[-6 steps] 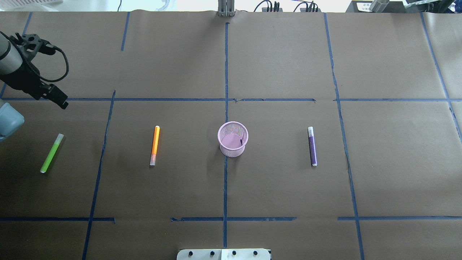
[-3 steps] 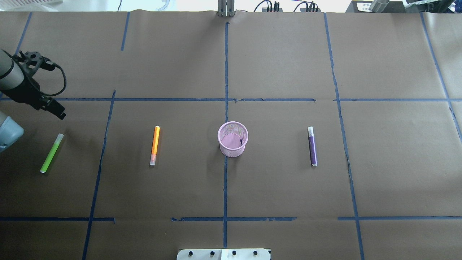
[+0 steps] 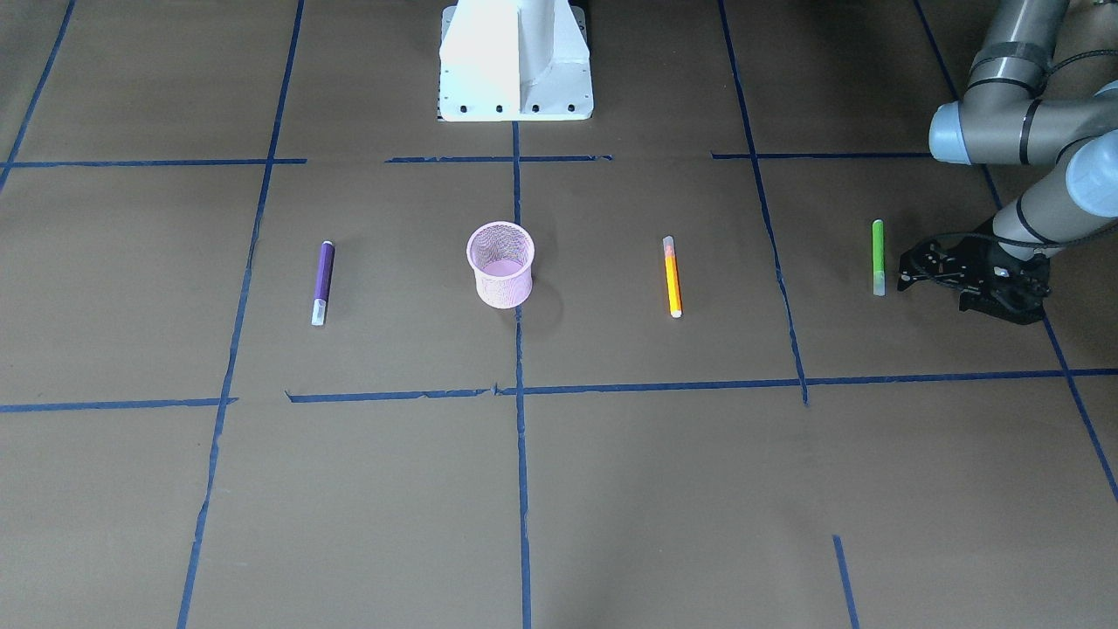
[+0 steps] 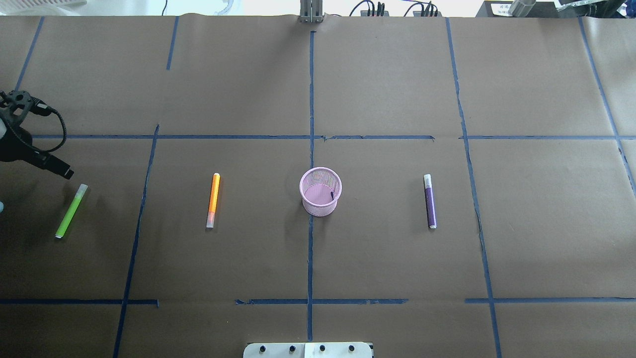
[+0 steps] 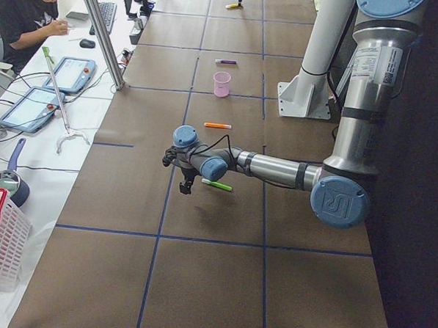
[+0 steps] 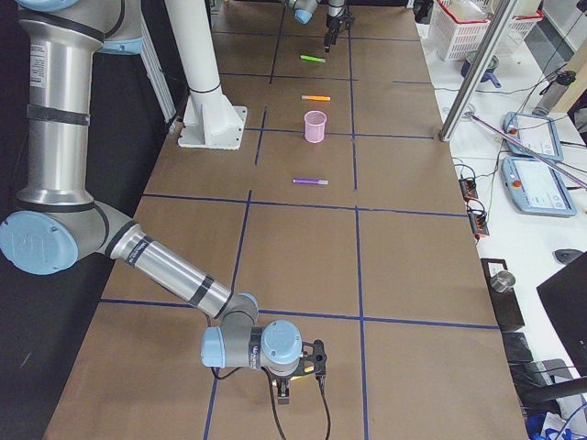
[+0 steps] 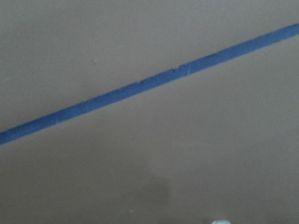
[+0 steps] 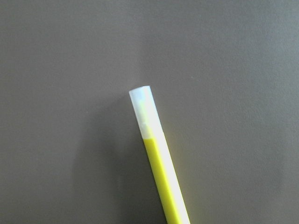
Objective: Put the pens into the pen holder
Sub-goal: 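Move the left gripper down toward the green highlighter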
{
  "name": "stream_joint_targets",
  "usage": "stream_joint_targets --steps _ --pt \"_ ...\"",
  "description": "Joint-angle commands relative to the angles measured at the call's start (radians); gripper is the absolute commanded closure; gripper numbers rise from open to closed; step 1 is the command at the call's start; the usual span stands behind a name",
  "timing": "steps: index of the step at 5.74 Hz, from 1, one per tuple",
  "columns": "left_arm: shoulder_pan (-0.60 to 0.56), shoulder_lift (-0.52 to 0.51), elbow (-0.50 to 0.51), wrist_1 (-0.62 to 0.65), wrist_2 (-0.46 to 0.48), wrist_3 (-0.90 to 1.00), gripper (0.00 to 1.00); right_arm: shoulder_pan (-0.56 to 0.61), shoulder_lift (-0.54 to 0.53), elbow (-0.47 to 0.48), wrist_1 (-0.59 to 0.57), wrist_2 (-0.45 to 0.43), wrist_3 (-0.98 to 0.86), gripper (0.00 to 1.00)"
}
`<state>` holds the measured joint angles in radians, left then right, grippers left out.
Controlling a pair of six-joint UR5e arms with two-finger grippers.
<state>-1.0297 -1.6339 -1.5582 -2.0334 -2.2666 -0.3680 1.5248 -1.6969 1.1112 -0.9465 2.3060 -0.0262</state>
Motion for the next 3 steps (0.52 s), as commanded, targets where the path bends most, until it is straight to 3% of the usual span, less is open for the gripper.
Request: stream_joint_targets --steps 1,3 --pt "0.022 0.019 -0.043 -0.019 0.004 -0.052 0.0 0.0 0.0 0.002 0.0 0.001 0.003 0.0" --pt "0.062 0.044 -0.069 -0.018 0.024 -0.052 0.0 0.0 0.002 0.004 0.0 0.001 0.005 0.0"
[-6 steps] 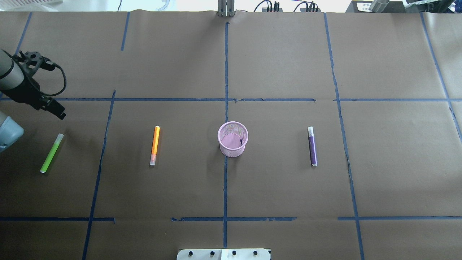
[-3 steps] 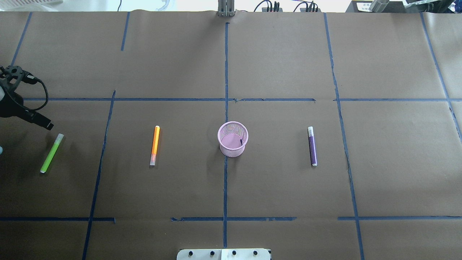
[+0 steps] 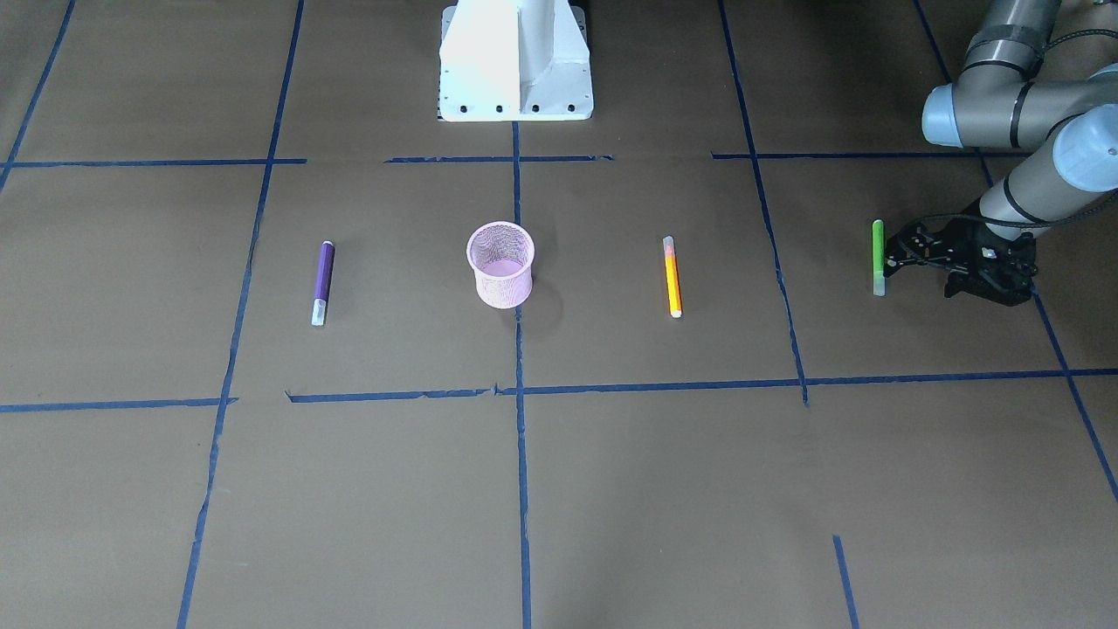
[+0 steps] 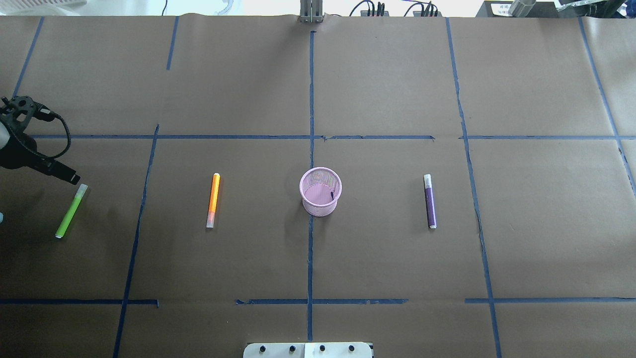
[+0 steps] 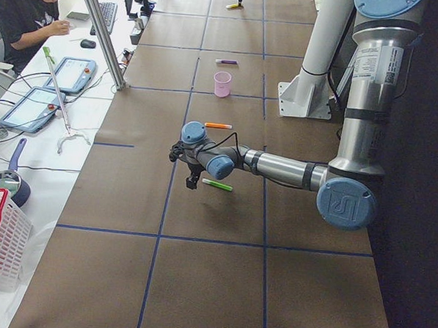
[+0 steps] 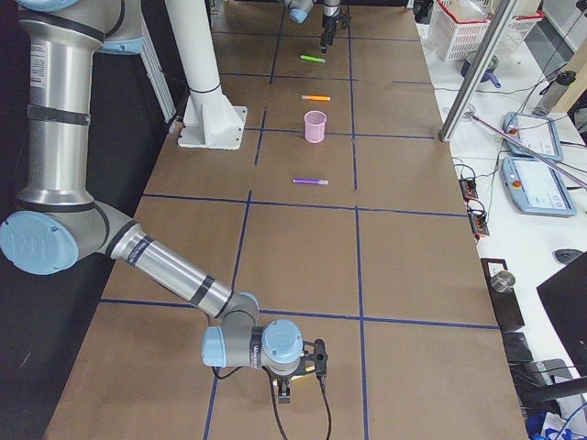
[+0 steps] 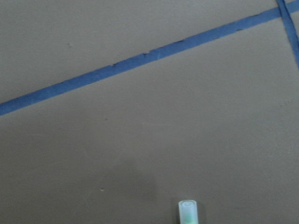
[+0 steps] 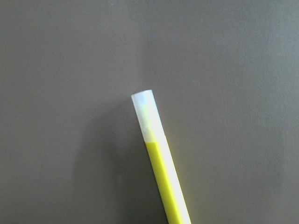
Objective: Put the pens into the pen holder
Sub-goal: 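Close the left gripper around the green highlighter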
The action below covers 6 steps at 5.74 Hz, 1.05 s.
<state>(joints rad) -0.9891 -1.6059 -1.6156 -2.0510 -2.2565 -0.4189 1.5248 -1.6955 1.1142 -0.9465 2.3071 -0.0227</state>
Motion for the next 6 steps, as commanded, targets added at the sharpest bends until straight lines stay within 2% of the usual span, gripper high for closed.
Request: stream_joint_targets --steps 1,3,6 --pt "0.074 0.021 -0.009 0.002 0.056 -0.001 0.0 0.0 0.0 0.001 0.0 0.0 0.0 0.0" --pt "0.113 0.024 0.0 0.005 0.066 -0.001 0.0 0.0 0.0 0.001 -0.002 0.0 0.0 0.0" --pt "0.112 0.061 -0.055 0.006 0.063 -0.001 0.0 0.0 0.002 0.001 0.0 0.0 0.001 0.0"
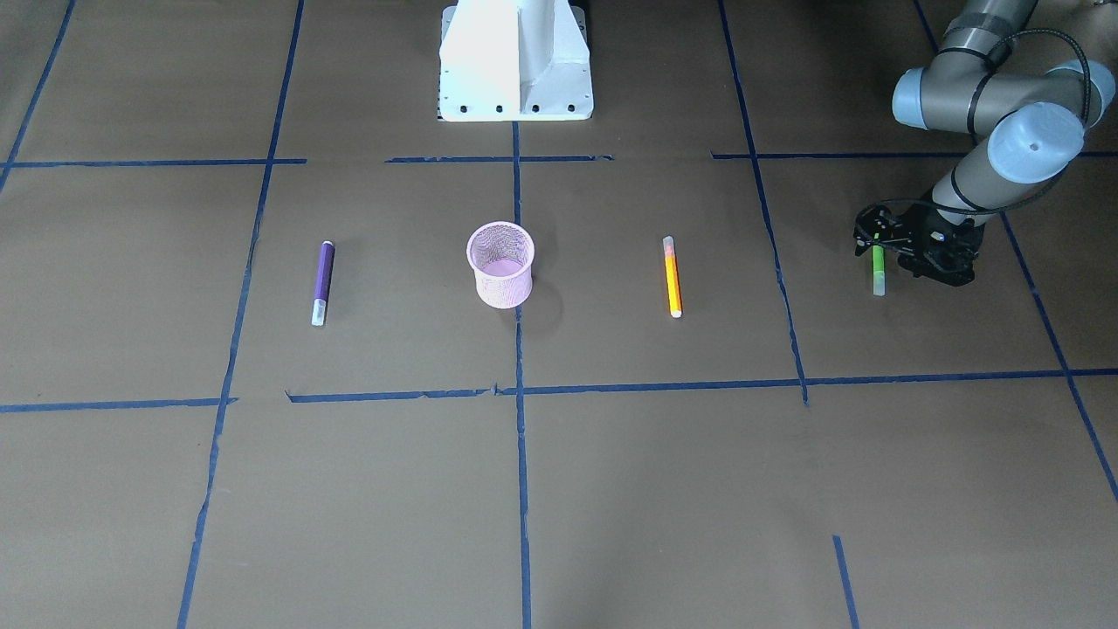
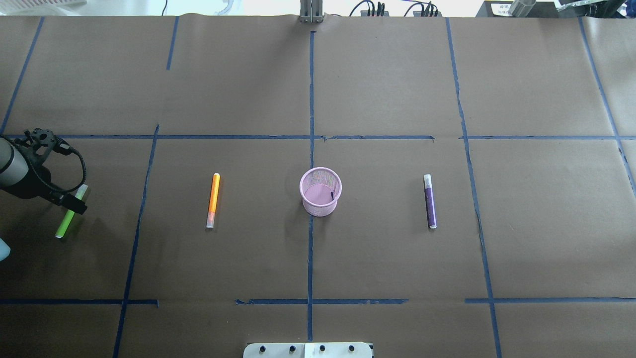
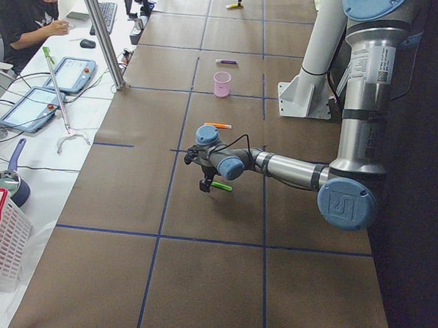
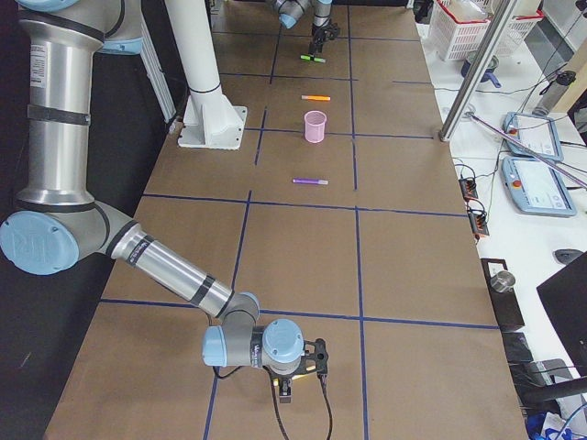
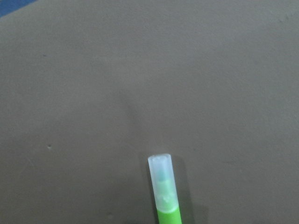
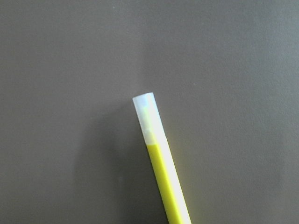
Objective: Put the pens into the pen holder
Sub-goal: 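Close the left gripper around the green highlighter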
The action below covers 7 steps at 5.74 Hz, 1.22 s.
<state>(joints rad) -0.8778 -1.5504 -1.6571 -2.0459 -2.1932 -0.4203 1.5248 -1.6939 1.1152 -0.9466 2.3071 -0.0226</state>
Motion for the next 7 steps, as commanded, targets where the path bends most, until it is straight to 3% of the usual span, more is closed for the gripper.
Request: stream_joint_targets --steps 1,3,7 --pt "0.0 0.007 -0.013 0.001 0.001 0.0 0.0 0.0 -0.001 0.0 0.0 0.0 0.001 0.0" --pt "0.008 0.009 -0.001 0.001 0.001 0.002 0.01 0.0 -0.001 -0.002 -0.001 0.0 0.0 0.0" --pt "0.014 0.021 -0.001 0.001 0.003 0.002 0.37 0.0 -0.001 0.0 0.0 0.0 0.001 0.0"
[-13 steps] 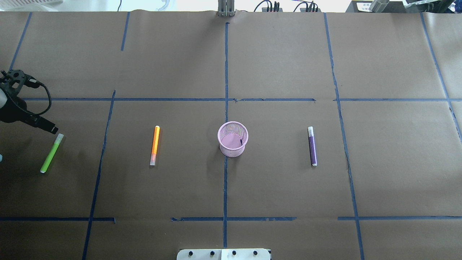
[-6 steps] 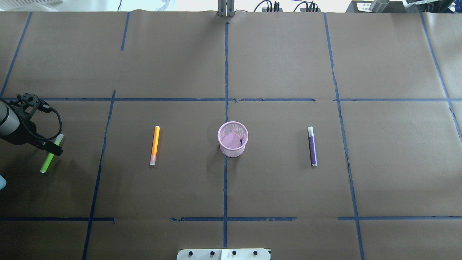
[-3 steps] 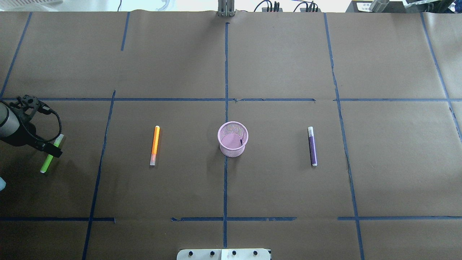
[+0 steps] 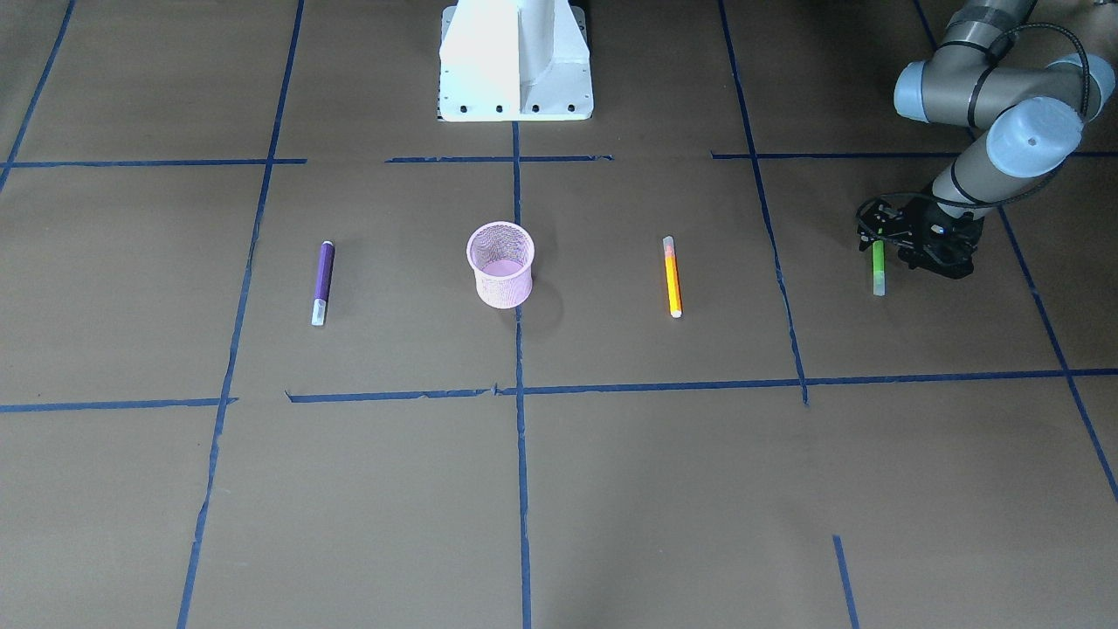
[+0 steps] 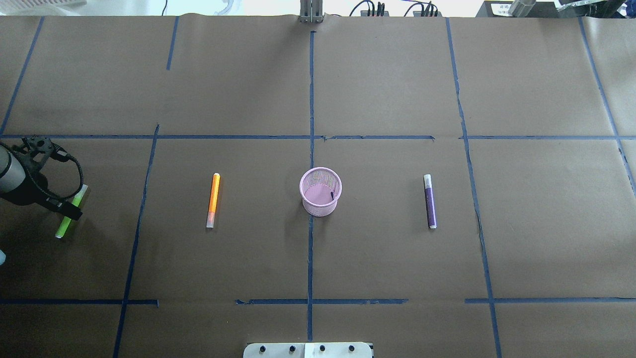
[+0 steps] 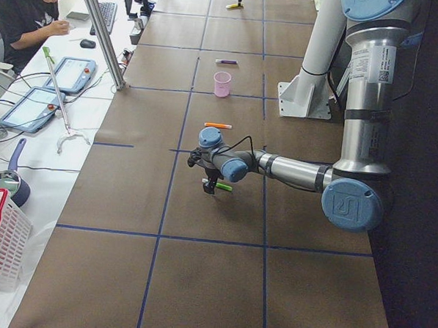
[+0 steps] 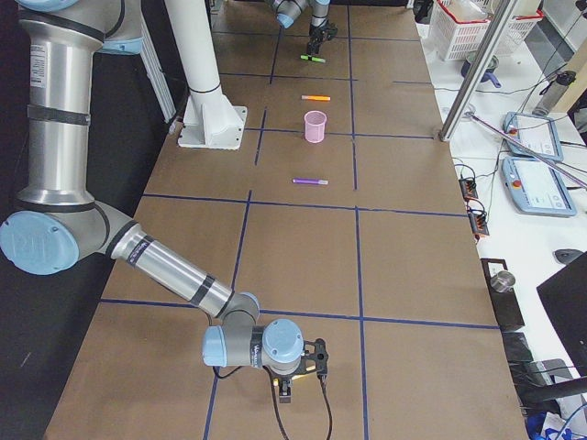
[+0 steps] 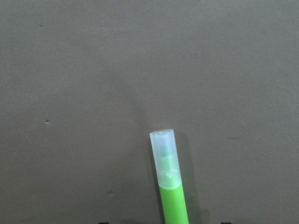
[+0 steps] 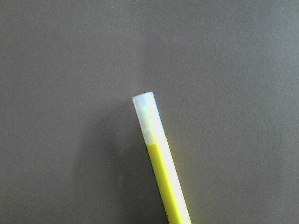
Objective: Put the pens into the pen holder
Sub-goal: 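Close the left gripper around the green highlighter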
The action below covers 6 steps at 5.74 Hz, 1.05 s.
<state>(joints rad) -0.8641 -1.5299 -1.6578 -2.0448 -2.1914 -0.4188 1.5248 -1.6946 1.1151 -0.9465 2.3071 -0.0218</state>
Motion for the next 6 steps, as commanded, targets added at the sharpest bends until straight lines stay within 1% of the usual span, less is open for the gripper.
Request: stream_joint_targets --steps 1,2,3,4,6 --pt "0.0 -0.001 0.0 0.0 -0.001 0.0 0.5 0.0 0.0 0.0 0.0 0.0 0.0 0.0" --pt "0.0 -0.001 0.0 0.0 -0.001 0.0 0.7 0.0 0.001 -0.001 -0.002 0.0 0.0 0.0" --pt "0.0 -0.001 0.0 0.0 -0.001 0.002 0.79 0.0 0.0 0.0 0.0 0.0 0.0 0.0" --pt "0.0 -0.001 0.0 0.0 -0.001 0.002 0.92 0.0 0.0 0.0 -0.002 0.0 0.0 0.0" --pt "0.0 -0.001 -0.008 0.0 -0.002 0.005 0.99 0.0 0.001 -0.001 -0.002 0.0 0.0 0.0"
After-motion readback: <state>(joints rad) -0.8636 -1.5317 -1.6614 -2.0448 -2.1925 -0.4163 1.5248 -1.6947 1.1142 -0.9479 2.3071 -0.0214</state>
